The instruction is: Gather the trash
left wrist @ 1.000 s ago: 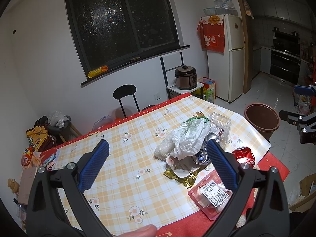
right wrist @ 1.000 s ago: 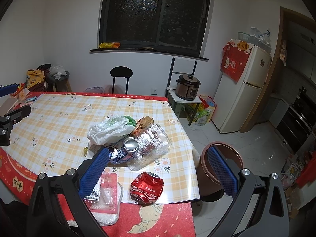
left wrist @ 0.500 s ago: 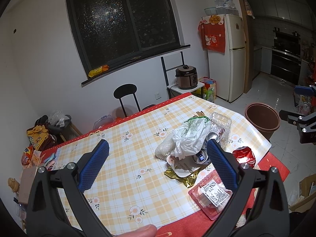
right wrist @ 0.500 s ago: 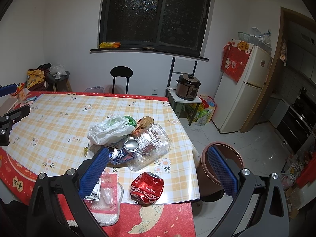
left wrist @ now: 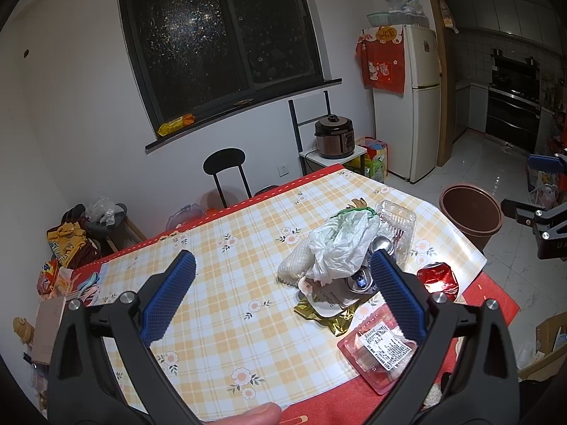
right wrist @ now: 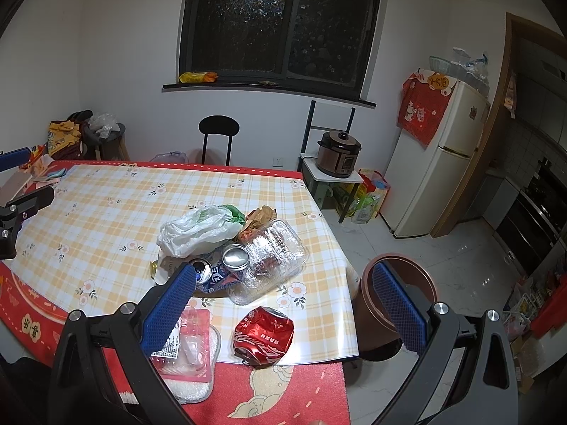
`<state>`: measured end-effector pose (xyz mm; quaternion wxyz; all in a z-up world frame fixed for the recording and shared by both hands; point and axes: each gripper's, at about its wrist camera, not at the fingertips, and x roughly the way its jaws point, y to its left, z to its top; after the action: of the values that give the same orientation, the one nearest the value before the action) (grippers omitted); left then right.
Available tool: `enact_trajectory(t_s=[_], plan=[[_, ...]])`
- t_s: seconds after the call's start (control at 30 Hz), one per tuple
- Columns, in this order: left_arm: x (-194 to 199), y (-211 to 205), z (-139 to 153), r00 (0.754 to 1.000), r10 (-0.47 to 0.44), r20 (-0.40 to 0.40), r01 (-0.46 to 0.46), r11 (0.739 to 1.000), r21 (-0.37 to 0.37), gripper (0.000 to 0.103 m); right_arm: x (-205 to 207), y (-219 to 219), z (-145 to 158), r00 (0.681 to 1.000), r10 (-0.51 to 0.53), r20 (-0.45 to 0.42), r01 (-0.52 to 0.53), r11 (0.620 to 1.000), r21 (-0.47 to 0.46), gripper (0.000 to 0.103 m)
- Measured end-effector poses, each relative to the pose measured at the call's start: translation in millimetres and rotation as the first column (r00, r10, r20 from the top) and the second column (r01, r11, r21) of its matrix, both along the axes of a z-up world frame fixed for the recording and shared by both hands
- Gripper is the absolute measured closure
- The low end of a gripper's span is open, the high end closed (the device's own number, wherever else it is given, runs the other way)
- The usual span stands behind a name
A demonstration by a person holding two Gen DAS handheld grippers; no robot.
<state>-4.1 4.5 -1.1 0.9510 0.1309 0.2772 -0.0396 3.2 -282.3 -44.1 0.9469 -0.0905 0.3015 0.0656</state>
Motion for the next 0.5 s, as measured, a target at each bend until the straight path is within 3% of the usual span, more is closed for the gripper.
enact_trajectory(t_s=[0.5], plan=[[-0.1,1.3,-0.3,1.000,0.000,-0.002,0.000,1.000,-0.003,0.006,0.6,2.2,2.0,1.000,0.003,-0.003,-0.003,1.000,0.000,0.005]])
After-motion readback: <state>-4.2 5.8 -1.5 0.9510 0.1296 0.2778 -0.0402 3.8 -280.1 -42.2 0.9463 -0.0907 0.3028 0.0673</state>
